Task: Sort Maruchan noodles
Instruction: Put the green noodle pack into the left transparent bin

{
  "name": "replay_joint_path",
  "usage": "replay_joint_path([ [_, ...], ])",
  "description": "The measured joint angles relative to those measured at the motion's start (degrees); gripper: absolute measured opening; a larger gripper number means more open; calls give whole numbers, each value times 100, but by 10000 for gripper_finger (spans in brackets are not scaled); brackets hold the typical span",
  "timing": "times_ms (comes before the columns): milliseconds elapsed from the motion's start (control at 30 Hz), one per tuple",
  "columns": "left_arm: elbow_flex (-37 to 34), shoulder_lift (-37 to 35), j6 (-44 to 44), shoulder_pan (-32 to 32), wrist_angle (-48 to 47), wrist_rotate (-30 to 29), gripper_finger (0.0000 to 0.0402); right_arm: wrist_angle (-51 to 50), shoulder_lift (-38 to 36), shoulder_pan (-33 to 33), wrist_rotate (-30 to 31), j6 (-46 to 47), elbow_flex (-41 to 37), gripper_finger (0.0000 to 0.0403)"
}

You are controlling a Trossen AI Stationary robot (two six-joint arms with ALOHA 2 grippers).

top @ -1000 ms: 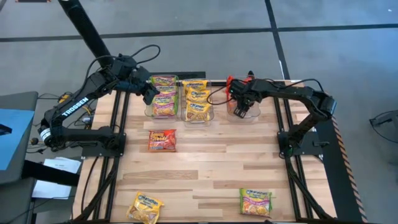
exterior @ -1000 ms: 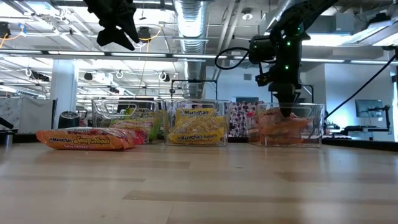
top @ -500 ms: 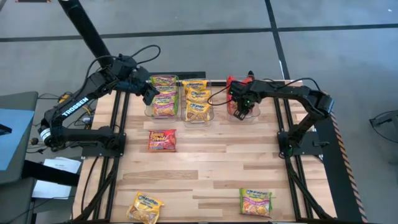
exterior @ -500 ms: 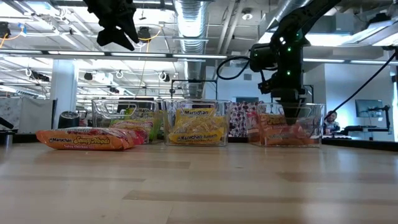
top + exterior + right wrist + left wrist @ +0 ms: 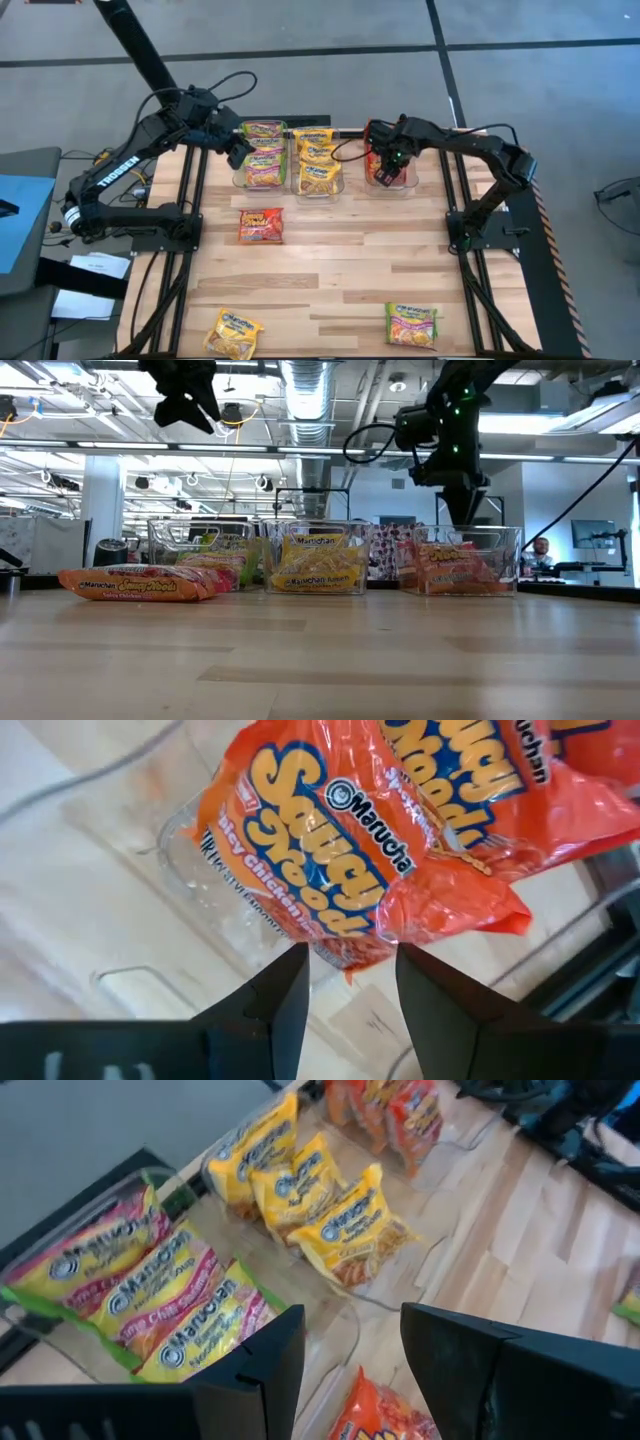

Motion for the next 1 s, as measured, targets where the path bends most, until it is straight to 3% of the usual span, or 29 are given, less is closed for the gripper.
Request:
replay_joint_path([
  [300, 461, -2, 206, -136, -142, 4, 153, -642, 0, 298, -2, 347, 805, 176],
  [467, 630, -2, 509, -135, -252, 76, 153, -1151, 0, 622, -26, 988, 1222, 176],
  [733, 1047, -4, 898, -135, -449, 636, 153, -1775, 0, 1515, -51, 2064, 1675, 176],
  [1000, 1137, -2, 1440, -135, -759, 755, 153, -1952, 0, 2661, -698, 3236, 1679, 176],
])
